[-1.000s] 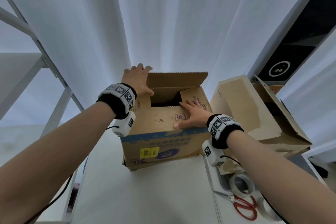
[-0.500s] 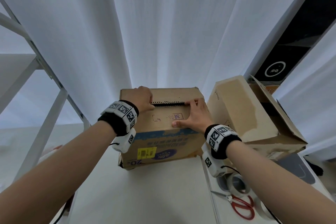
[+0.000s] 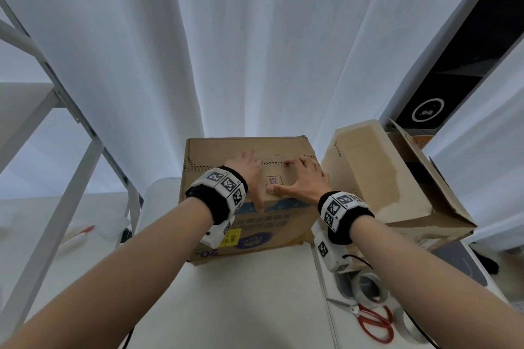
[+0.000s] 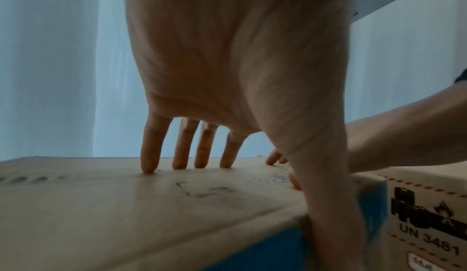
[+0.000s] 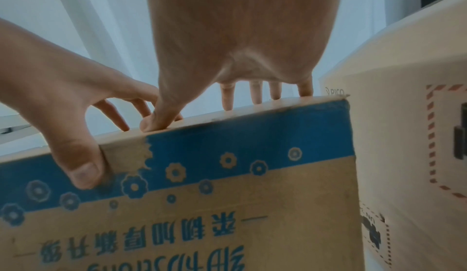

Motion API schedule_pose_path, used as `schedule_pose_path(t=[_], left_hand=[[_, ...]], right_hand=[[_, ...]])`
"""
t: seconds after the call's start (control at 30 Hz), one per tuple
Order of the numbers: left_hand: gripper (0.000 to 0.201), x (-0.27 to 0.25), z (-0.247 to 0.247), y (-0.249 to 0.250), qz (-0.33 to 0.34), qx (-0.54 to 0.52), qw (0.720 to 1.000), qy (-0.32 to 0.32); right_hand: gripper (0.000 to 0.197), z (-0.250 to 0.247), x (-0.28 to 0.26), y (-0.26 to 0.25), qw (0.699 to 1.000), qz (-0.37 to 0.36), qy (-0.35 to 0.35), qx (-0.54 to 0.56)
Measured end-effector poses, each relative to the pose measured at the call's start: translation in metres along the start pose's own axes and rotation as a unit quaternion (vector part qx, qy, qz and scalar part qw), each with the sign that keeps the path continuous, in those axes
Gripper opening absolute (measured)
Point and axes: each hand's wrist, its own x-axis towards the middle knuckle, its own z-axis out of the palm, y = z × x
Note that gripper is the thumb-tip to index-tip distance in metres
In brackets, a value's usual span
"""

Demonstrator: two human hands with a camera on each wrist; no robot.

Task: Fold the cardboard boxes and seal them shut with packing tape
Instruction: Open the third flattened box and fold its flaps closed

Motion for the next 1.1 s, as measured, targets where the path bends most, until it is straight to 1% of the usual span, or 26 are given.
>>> schedule_pose_path(t=[0.03,0.1,0.13,0.2,0.27,0.33,0.37,0.43,0.47,0.5,0.57,0.6,0.67,0.7,0.83,0.9,0.97,1.03,1.1], left_hand=[[0.118,0.002,0.001,0.004,-0.002,0.003,1.0,-0.003],[0.12,0.007,0.001,0.009,-0.006,0.006,1.0,-0.009],[0.121,0.01,0.001,0.011,-0.008,0.002,1.0,-0.01],[0.12,0.014,0.0,0.012,-0.007,-0.017,1.0,-0.013],[0.119,0.014,-0.003,0.009,-0.007,-0.039,0.999,-0.017],[0.119,0.015,-0.004,0.004,-0.012,-0.057,0.998,-0.011],[0.121,0.016,-0.002,0.002,-0.012,-0.066,0.998,-0.007],[0.127,0.017,0.001,-0.002,-0.009,-0.092,0.996,-0.009],[0.126,0.017,0.002,-0.003,-0.006,-0.106,0.994,-0.009],[0.12,0.016,0.002,-0.004,-0.003,-0.12,0.993,-0.002],[0.106,0.017,0.002,-0.009,0.0,-0.145,0.989,0.013],[0.104,0.016,0.001,-0.015,0.001,-0.162,0.987,0.017],[0.105,0.014,-0.001,-0.03,-0.002,-0.204,0.979,0.024],[0.105,0.011,-0.001,-0.039,-0.005,-0.226,0.974,0.029],[0.104,-0.003,-0.004,-0.075,-0.009,-0.291,0.955,0.054],[0.105,-0.007,-0.008,-0.087,-0.014,-0.303,0.951,0.064],[0.106,-0.011,-0.008,-0.096,-0.016,-0.305,0.95,0.071],[0.107,-0.014,-0.004,-0.103,-0.018,-0.307,0.949,0.074],[0.105,-0.017,-0.002,-0.107,-0.018,-0.305,0.949,0.082]], right_hand=[[0.1,-0.001,0.0,0.0,1.0,0.006,0.0,0.004],[0.094,-0.003,-0.001,0.001,0.999,0.023,0.022,0.02],[0.092,-0.004,-0.002,0.003,0.998,0.039,0.045,0.035],[0.087,-0.005,-0.002,0.007,0.988,0.096,0.087,0.079],[0.082,-0.005,0.0,0.013,0.97,0.165,0.089,0.152],[0.075,-0.003,0.003,0.02,0.947,0.205,0.072,0.239],[0.069,-0.003,0.003,0.023,0.936,0.213,0.067,0.271],[0.05,-0.001,0.003,0.029,0.919,0.223,0.073,0.317],[0.042,0.0,0.003,0.031,0.91,0.227,0.074,0.339],[0.04,0.001,0.002,0.033,0.901,0.227,0.076,0.361],[0.049,0.004,0.002,0.038,0.874,0.24,0.066,0.417],[0.055,0.005,0.002,0.038,0.851,0.253,0.051,0.458],[0.06,0.008,0.0,0.04,0.803,0.279,0.011,0.526],[0.06,0.009,-0.002,0.041,0.789,0.287,-0.009,0.543],[0.067,0.027,-0.006,0.046,0.759,0.321,-0.056,0.564],[0.071,0.036,-0.01,0.043,0.739,0.338,-0.088,0.575],[0.075,0.043,-0.014,0.037,0.72,0.339,-0.122,0.594],[0.077,0.045,-0.017,0.029,0.711,0.347,-0.13,0.597],[0.079,0.048,-0.017,0.025,0.709,0.372,-0.114,0.588]])
